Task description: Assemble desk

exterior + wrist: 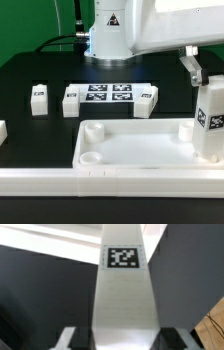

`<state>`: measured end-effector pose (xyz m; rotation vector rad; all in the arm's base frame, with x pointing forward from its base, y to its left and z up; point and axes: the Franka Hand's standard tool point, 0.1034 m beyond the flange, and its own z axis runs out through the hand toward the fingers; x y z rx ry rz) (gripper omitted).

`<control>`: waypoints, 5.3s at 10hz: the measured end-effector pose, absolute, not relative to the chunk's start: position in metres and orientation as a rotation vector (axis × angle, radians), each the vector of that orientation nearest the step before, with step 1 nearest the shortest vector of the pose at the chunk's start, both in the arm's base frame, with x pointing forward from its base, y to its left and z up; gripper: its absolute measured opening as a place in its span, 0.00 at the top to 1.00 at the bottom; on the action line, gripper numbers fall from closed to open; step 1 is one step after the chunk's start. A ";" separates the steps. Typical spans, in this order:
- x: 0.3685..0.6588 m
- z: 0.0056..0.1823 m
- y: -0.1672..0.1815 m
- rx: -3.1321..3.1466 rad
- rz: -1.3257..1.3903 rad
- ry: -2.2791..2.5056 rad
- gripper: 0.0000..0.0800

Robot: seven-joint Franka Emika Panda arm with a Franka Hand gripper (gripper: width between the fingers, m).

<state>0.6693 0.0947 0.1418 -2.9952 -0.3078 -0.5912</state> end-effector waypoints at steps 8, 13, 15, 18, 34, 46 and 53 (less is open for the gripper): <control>0.670 0.137 0.096 -2.990 -0.626 -0.315 0.36; 0.670 0.138 0.086 -2.998 -0.623 -0.326 0.19; 0.671 0.152 0.075 -3.008 -0.572 -0.313 0.19; 0.670 0.153 0.075 -3.012 -0.530 -0.314 0.19; 0.661 0.122 0.089 -3.010 -0.017 -0.323 0.64; 0.663 0.120 0.092 -2.751 -0.020 1.268 0.64; 0.661 0.118 0.088 -2.711 0.006 1.349 0.28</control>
Offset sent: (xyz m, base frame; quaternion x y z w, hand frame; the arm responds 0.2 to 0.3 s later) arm -0.0105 0.0036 -0.0161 -0.0046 -0.0071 -0.0328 0.9994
